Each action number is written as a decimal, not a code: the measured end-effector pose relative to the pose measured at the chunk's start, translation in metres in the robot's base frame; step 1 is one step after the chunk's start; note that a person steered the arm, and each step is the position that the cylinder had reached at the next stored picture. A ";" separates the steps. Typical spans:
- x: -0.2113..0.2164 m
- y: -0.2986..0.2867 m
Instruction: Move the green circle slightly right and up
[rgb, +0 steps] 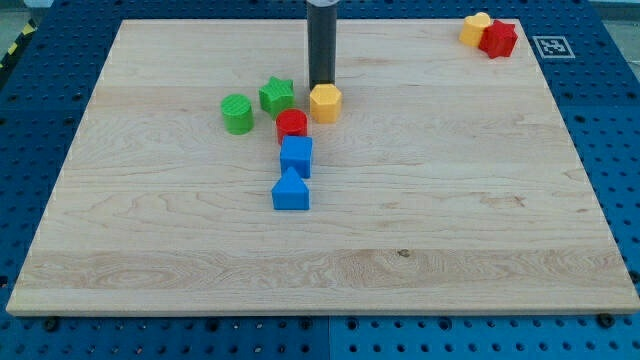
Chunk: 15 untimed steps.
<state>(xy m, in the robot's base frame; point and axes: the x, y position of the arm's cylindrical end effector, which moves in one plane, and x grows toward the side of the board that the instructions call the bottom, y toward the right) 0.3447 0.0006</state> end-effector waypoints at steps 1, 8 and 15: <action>0.021 0.000; 0.046 -0.168; 0.023 -0.008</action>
<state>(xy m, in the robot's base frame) 0.3681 -0.0069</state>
